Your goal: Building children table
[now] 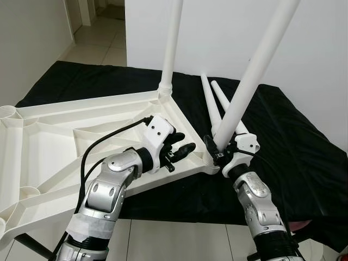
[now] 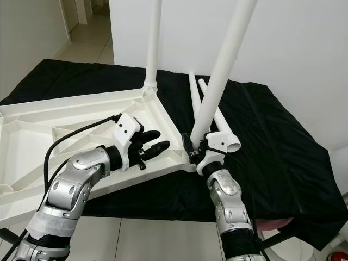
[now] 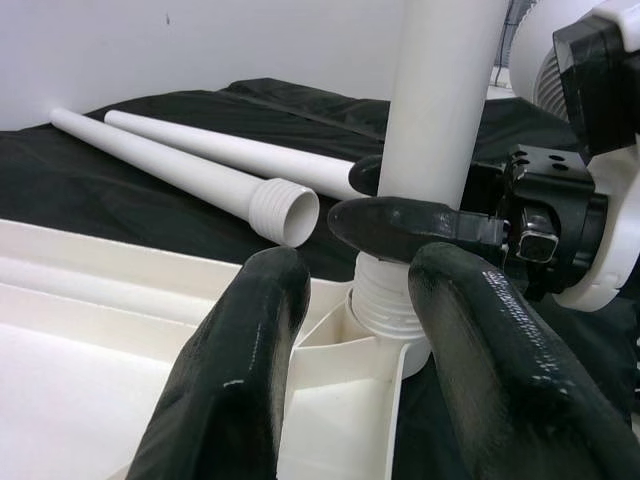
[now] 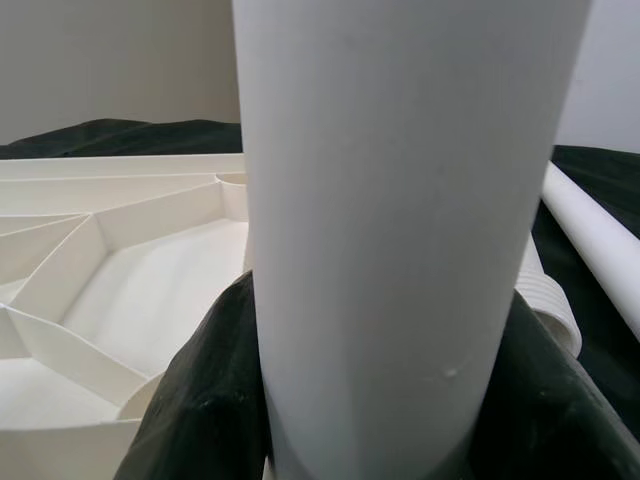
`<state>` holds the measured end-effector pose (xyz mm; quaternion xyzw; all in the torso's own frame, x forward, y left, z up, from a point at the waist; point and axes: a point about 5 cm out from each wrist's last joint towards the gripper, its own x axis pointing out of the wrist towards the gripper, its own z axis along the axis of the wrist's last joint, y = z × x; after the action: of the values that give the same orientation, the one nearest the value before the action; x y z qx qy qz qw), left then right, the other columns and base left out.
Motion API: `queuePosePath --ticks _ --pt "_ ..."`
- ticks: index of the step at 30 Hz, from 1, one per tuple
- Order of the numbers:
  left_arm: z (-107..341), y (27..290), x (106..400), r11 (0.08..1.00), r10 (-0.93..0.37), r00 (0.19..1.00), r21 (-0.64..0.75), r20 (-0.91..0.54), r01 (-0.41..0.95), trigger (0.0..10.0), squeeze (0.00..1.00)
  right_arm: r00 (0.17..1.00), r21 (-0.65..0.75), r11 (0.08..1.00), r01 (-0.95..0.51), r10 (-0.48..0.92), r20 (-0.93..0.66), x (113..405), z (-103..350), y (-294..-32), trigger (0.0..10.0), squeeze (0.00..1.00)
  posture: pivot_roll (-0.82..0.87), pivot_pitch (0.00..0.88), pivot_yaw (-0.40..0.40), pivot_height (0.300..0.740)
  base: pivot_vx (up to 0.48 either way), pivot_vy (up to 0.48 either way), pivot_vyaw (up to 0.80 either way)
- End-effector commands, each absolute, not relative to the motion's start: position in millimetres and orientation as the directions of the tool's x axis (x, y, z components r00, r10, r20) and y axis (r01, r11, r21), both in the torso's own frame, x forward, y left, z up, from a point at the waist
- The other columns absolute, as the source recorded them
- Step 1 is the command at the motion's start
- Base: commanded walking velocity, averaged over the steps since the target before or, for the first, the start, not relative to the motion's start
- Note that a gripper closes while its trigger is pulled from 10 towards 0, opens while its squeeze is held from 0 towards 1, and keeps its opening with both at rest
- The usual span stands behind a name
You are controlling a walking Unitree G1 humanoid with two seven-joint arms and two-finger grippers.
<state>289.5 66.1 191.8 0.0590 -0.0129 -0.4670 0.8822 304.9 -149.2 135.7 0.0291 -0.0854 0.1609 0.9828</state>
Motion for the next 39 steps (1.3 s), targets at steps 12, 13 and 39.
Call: queuePosePath --ticks 12,13,39 --pt "197 67 294 0.661 -0.747 0.665 0.113 -0.006 0.742 10.0 0.00 0.938 0.011 0.943 -0.333 0.330 0.104 311 123 -148 10.0 0.00 0.02 0.000 -0.099 0.740 0.000 0.000 0.00" --pt "197 67 294 0.661 -0.747 0.665 0.113 -0.006 0.742 10.0 0.00 0.938 0.011 0.943 -0.333 0.330 0.104 311 123 -148 10.0 0.00 0.02 0.000 -0.099 0.740 0.000 0.000 0.00" --pt "203 72 297 0.675 -0.734 0.679 0.111 0.001 0.730 10.0 0.00 0.895 -0.062 0.899 -0.433 0.437 0.085 285 103 -160 10.0 0.00 0.01 0.000 -0.091 0.740 0.000 0.000 0.00"
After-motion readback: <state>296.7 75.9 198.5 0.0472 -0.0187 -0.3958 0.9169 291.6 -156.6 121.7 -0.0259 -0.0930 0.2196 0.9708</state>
